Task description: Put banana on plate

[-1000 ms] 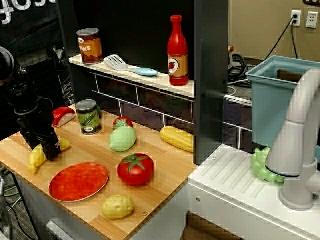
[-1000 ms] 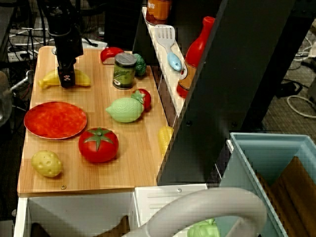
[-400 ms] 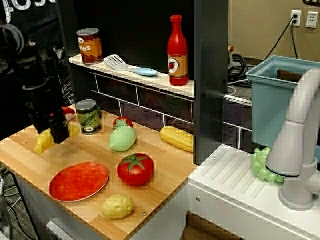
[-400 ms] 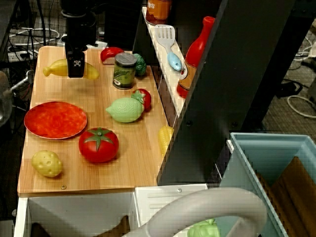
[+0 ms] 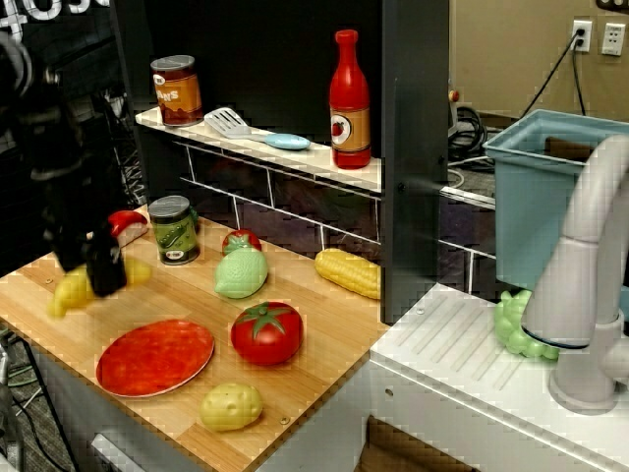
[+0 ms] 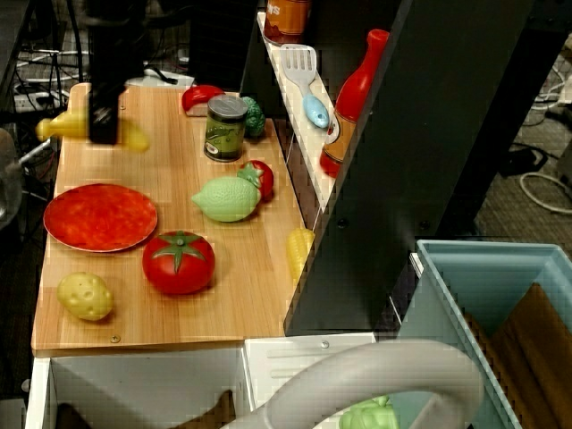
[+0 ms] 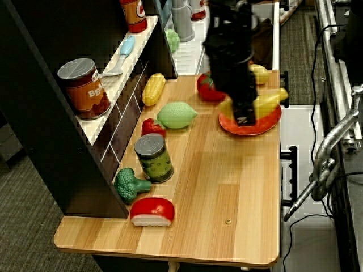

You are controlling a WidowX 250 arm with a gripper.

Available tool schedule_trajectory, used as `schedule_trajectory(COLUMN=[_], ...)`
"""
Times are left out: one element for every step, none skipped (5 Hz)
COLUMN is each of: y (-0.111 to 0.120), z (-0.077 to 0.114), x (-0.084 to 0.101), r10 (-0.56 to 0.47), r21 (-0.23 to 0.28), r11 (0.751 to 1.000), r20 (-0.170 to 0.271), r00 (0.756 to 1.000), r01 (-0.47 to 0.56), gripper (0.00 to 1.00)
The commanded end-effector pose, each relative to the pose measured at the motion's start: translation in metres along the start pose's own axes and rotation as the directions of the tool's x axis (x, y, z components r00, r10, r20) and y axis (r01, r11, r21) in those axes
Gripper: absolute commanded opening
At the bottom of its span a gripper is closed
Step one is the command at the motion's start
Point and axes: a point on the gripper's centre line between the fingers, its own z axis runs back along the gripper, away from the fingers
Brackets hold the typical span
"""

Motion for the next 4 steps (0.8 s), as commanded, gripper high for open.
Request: schedule_trajectory(y=[-0.022, -0.034, -0.041, -0.055], z=[-0.001, -0.015, -0.016, -0.022], x=[-0.038, -0.039, -0.026, -0.01], r10=[-0.048, -0.047, -0.019, 0.002], r21=[0.058, 0.073, 0.057, 0.056], r11=[0.997, 0.996, 0.998, 0.998], r20=[0.049, 0.029, 0.025, -0.013], r00=[0.998, 0.998, 1.0, 1.0], r01=[0.045, 0.045, 0.017, -0.001], gripper=[0.0, 0.0, 0.0, 0.0])
